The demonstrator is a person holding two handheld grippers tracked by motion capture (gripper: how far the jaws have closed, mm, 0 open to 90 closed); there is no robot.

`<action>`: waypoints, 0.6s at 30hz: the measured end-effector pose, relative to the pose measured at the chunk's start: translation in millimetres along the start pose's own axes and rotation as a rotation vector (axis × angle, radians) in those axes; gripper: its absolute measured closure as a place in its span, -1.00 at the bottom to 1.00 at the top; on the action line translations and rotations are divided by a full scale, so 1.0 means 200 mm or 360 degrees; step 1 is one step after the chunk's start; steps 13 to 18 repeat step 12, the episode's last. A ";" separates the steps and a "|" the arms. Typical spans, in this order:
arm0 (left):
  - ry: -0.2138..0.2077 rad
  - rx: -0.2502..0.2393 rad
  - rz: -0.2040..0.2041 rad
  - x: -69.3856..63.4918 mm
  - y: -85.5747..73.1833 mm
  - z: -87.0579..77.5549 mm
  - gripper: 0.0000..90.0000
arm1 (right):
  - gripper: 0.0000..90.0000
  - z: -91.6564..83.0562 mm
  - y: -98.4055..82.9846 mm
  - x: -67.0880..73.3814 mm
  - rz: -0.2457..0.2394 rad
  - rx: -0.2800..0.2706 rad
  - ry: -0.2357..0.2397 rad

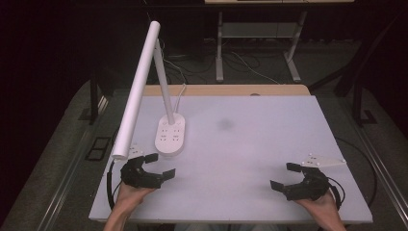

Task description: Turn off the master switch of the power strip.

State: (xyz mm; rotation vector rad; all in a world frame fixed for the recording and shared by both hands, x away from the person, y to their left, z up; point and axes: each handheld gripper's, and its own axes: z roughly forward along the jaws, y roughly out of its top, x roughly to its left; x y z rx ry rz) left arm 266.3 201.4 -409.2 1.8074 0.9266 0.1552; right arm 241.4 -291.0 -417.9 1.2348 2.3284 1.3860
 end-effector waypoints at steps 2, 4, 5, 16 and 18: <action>-0.0013 0.0012 0.0011 -0.02 -0.02 0.00 -1.00 | -0.99 0.00 0.00 0.00 0.0004 -0.0002 0.0000; -0.0028 0.0022 0.0021 -0.03 -0.03 0.01 -1.00 | -0.99 0.00 0.00 0.00 0.0007 -0.0001 0.0004; -0.0024 0.0035 0.0033 -0.03 -0.04 0.01 -1.00 | -0.99 0.00 0.00 0.00 0.0006 -0.0001 0.0003; -0.0049 0.0104 0.0101 -0.06 -0.06 0.04 -1.00 | -0.99 -0.01 0.00 0.01 0.0006 -0.0004 0.0009; -0.0049 0.0104 0.0101 -0.06 -0.06 0.04 -1.00 | -0.99 -0.01 0.00 0.01 0.0006 -0.0004 0.0009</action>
